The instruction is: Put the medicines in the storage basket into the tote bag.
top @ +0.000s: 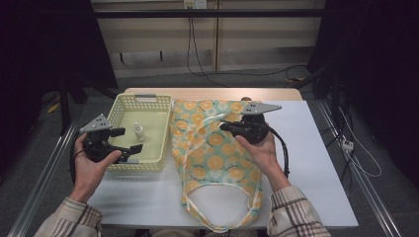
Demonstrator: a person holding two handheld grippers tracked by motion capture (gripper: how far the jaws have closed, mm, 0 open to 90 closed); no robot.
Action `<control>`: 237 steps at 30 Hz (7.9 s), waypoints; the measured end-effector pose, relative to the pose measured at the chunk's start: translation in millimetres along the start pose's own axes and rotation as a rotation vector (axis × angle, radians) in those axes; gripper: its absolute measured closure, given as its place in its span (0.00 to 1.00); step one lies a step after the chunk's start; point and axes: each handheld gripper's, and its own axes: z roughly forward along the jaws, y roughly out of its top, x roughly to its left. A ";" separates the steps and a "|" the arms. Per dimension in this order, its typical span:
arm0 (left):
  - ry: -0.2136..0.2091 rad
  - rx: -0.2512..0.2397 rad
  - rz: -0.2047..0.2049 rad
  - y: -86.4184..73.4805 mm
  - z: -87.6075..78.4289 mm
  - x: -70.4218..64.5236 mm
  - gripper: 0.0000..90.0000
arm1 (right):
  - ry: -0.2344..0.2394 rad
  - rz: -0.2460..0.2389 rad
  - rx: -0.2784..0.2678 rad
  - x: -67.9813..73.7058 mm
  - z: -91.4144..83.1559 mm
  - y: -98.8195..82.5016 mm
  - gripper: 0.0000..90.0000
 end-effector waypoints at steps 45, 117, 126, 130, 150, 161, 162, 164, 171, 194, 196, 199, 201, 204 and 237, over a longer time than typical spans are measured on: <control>0.150 0.394 -0.101 0.4 105.5 78.4 0.56 | 0.018 -0.006 0.020 -0.8 6.1 -3.3 1.00; -0.115 -0.059 0.134 29.0 21.7 -99.2 0.67 | 0.027 -0.007 0.038 0.4 11.7 -5.2 1.00; -0.180 -0.041 0.175 31.3 41.3 -125.8 0.67 | 0.030 -0.016 0.036 1.8 12.2 -4.6 1.00; -0.211 -0.036 0.189 37.7 50.1 -138.6 0.67 | 0.027 -0.016 0.034 1.4 11.4 -4.4 1.00; -0.250 0.029 0.192 46.1 122.8 -159.1 0.67 | 0.024 -0.015 0.020 -0.8 7.1 -2.8 1.00; -0.225 0.098 0.202 38.3 157.6 -161.1 0.66 | 0.013 -0.011 0.016 -2.5 5.3 -2.6 1.00; -0.227 0.105 0.200 38.1 160.1 -160.5 0.67 | 0.013 -0.011 0.016 -2.4 5.5 -2.6 1.00; -0.224 0.114 0.200 37.3 165.6 -160.2 0.67 | 0.013 -0.012 0.017 -2.3 5.7 -2.7 1.00; -0.224 0.158 0.202 32.6 180.0 -160.8 0.66 | 0.009 0.000 0.013 -4.2 5.8 -3.4 1.00; -0.147 0.196 0.129 22.7 212.1 -143.2 0.66 | 0.009 0.003 0.040 -5.5 10.5 -7.0 1.00; -0.146 0.188 0.128 23.1 212.5 -143.2 0.60 | 0.007 0.003 0.039 -6.0 10.1 -7.0 1.00; -0.144 0.191 0.141 23.4 211.4 -142.4 0.52 | 0.008 0.003 0.040 -6.7 10.1 -7.4 1.00; -0.125 0.191 0.145 24.0 209.2 -143.5 0.45 | 0.009 0.003 0.042 -6.7 10.4 -7.7 1.00; -0.171 0.180 0.149 25.3 205.1 -144.3 0.34 | 0.009 0.004 0.042 -6.8 10.4 -7.7 1.00; -0.283 0.147 0.264 14.3 135.8 -161.9 0.12 | 0.008 0.014 0.052 -7.7 13.8 -11.8 1.00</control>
